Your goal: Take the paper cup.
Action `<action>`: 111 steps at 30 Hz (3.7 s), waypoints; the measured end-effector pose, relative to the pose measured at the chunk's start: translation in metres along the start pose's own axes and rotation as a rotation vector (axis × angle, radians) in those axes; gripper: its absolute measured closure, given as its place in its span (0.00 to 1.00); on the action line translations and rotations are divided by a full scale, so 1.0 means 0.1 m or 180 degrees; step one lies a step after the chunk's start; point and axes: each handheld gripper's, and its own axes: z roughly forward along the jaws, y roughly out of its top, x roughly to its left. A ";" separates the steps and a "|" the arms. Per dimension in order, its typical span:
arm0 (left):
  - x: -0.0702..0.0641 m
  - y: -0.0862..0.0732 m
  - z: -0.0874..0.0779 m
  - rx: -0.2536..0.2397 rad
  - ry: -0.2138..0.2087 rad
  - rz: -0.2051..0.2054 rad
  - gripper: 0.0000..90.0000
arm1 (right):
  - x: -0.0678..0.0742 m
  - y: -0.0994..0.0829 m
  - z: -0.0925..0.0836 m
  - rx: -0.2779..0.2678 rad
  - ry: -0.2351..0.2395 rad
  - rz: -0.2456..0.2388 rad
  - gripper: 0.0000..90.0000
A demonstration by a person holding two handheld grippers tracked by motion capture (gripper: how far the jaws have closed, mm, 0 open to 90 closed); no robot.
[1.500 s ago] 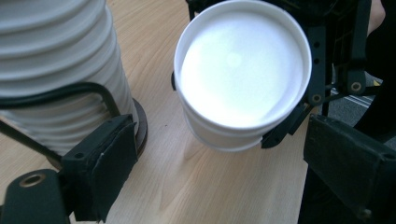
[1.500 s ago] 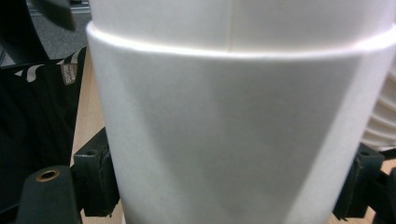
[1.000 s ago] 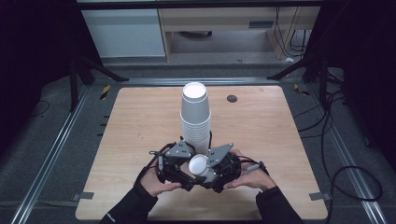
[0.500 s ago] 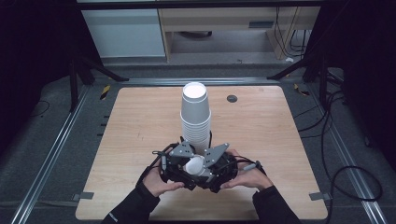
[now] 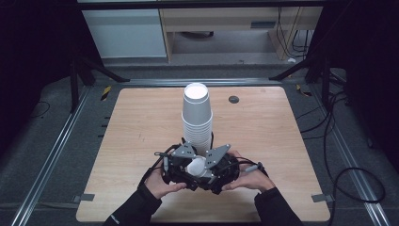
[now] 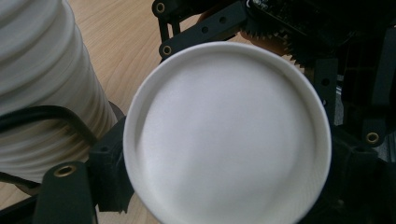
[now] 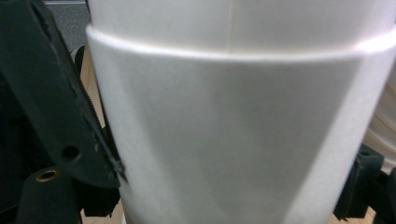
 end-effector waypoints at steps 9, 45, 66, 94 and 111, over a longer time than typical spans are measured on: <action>0.00 0.00 -0.01 0.0006 0.0018 -0.0004 0.23 | -0.01 0.01 0.01 -0.0017 0.0015 0.0006 0.17; 0.11 -0.17 -0.35 -0.0331 0.0201 -0.0150 0.23 | -0.07 -0.36 -0.62 -0.0464 -0.0356 0.0663 0.03; 0.17 -0.20 -0.38 -0.0823 -0.0046 -0.0214 0.23 | -0.03 -0.39 -0.57 -0.0782 -0.0188 0.0787 0.02; -0.02 -0.07 -0.22 -0.0864 -0.0429 -0.0007 0.24 | 0.03 -0.28 -0.33 -0.0873 0.0206 0.0702 0.04; 0.00 -0.09 -0.18 -0.0848 -0.0501 -0.0047 0.23 | 0.03 -0.30 -0.34 -0.0871 0.0230 0.0621 0.11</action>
